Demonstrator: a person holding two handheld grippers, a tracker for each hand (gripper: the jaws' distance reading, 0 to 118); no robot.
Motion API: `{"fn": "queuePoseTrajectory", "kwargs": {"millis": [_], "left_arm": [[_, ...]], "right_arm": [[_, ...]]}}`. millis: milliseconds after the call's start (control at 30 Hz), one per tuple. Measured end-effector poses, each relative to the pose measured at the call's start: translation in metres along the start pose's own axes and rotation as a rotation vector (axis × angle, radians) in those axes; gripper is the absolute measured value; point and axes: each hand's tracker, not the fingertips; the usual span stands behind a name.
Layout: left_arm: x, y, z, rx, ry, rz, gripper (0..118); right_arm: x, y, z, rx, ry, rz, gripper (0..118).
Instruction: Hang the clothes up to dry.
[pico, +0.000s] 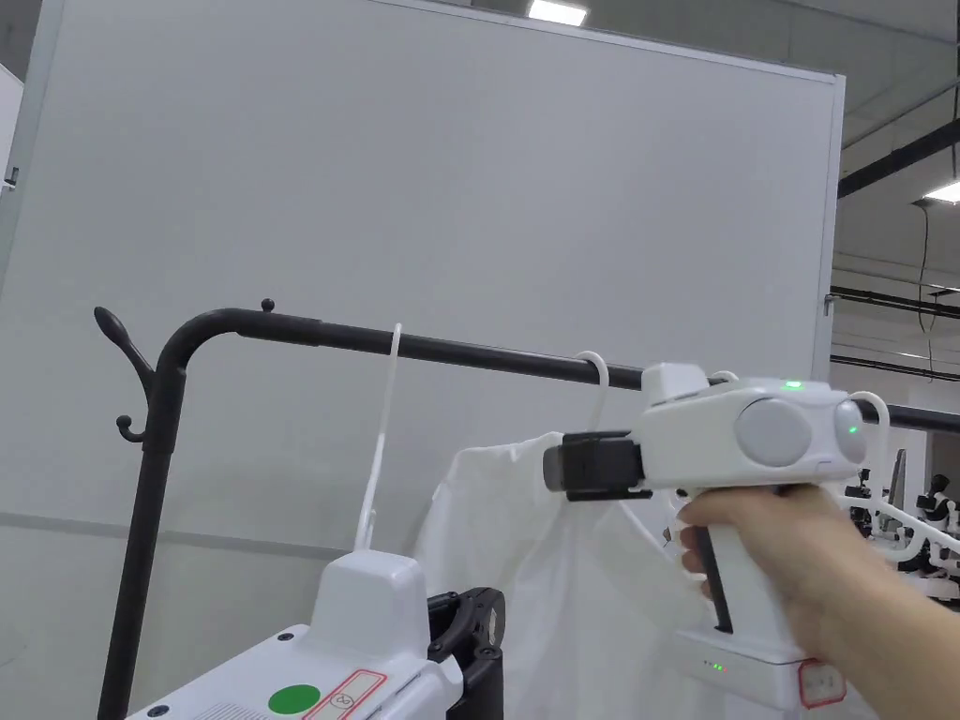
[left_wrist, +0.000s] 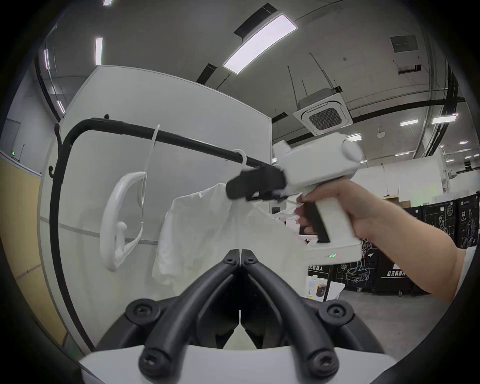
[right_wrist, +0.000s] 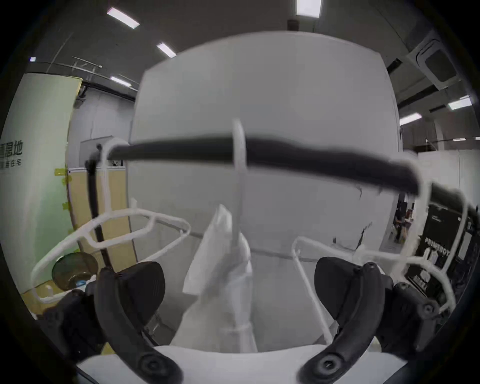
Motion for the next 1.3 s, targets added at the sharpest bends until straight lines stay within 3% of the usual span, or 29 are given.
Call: {"fn": "queuePoseTrajectory", "kwargs": {"millis": [200,300,333,367,400,467,533,600,833,1000,1200,1300], "left_arm": [[0.002,0.001,0.000,-0.001,0.002,-0.010,1],[0.001,0.004,0.001,0.001,-0.001,-0.009,1],[0.000,0.005,0.002,0.003,-0.004,-0.012,1],[-0.001,0.006,0.003,0.003,-0.004,-0.016,1],[-0.002,0.006,0.004,0.006,-0.005,-0.013,1],[-0.004,0.009,0.005,0.014,-0.010,0.002,1],[-0.006,0.010,0.006,0.019,-0.022,0.020,1],[-0.006,0.009,0.007,0.020,-0.033,0.021,1],[-0.010,-0.004,0.011,-0.029,-0.113,-0.029,1],[-0.013,-0.023,0.014,-0.090,-0.163,-0.066,1],[-0.022,-0.064,0.015,-0.179,-0.222,-0.065,1],[-0.041,-0.080,0.015,-0.227,-0.332,0.015,1]], "right_arm": [[-0.009,0.014,0.060,0.184,0.017,-0.006,115],[-0.014,0.002,0.083,0.248,0.053,0.008,103],[-0.017,-0.005,0.091,0.280,0.047,0.016,86],[-0.020,-0.013,0.098,0.308,0.067,0.045,55],[-0.022,-0.020,0.103,0.323,0.057,0.045,0],[-0.023,-0.033,0.110,0.332,0.014,-0.009,0],[-0.026,-0.041,0.113,0.302,0.132,0.020,0],[-0.021,-0.058,0.110,0.304,0.094,0.010,0],[-0.033,-0.142,0.113,0.242,0.196,0.008,0],[-0.034,-0.226,0.106,0.177,0.264,-0.091,0],[-0.031,-0.271,0.105,0.148,0.306,-0.152,0],[-0.028,-0.278,0.109,0.162,0.426,-0.129,0]]}}
